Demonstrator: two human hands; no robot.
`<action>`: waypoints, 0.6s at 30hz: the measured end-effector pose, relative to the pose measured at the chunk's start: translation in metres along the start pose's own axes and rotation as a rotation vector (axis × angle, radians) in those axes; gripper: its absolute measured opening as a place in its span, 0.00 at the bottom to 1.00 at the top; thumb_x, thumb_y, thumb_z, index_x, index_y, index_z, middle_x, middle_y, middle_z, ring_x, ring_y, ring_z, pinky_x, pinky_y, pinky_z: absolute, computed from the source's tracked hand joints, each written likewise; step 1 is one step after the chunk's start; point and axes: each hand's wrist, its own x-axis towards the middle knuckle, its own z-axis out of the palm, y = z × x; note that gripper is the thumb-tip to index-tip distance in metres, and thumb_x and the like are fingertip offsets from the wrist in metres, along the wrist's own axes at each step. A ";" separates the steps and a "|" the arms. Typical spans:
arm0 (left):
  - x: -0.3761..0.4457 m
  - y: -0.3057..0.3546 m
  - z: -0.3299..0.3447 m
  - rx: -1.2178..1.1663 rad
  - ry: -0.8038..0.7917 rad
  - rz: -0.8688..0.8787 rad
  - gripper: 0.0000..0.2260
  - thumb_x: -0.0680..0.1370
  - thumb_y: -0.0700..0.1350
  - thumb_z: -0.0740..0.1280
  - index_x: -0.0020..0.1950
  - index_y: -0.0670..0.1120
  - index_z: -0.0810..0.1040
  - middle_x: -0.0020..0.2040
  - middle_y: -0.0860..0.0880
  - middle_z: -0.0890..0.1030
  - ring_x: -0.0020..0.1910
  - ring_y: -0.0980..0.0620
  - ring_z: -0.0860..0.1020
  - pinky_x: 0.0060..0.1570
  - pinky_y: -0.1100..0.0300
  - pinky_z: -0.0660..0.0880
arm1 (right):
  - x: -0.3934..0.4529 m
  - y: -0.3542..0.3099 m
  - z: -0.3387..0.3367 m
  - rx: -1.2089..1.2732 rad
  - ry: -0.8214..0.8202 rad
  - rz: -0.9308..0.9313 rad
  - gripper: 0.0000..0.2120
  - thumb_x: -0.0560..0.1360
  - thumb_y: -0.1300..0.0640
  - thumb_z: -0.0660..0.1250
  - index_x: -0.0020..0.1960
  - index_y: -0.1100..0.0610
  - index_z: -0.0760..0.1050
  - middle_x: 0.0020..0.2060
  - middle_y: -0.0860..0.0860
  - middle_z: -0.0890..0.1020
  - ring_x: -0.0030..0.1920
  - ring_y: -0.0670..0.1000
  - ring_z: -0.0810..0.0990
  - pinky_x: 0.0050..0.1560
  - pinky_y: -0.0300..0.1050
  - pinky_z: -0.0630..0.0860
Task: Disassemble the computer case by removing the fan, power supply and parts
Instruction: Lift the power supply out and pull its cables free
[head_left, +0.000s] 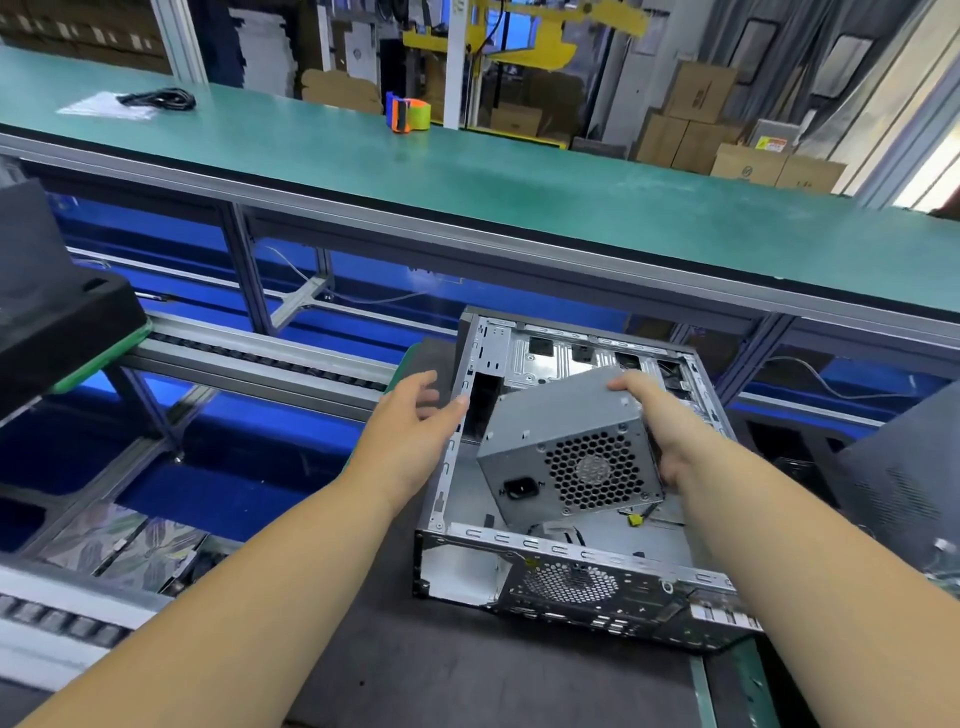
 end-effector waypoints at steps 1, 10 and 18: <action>0.001 0.005 0.002 0.007 -0.020 -0.009 0.24 0.77 0.61 0.65 0.71 0.57 0.68 0.59 0.59 0.76 0.55 0.62 0.75 0.51 0.63 0.70 | -0.002 0.000 -0.004 0.038 0.001 -0.001 0.19 0.70 0.39 0.66 0.47 0.55 0.74 0.27 0.53 0.82 0.30 0.54 0.80 0.40 0.47 0.77; 0.000 0.040 0.016 -0.511 -0.657 -0.662 0.41 0.70 0.73 0.62 0.67 0.42 0.72 0.59 0.37 0.81 0.57 0.37 0.81 0.57 0.43 0.76 | -0.029 -0.004 -0.027 0.227 -0.117 -0.056 0.17 0.69 0.40 0.69 0.46 0.53 0.77 0.33 0.55 0.84 0.33 0.57 0.83 0.40 0.53 0.81; -0.010 0.073 0.017 -0.587 -0.510 -0.520 0.17 0.64 0.58 0.75 0.42 0.47 0.88 0.49 0.43 0.85 0.41 0.41 0.84 0.41 0.45 0.80 | -0.051 -0.006 -0.026 0.334 -0.390 -0.187 0.24 0.65 0.47 0.69 0.59 0.55 0.80 0.52 0.57 0.81 0.51 0.59 0.77 0.64 0.60 0.70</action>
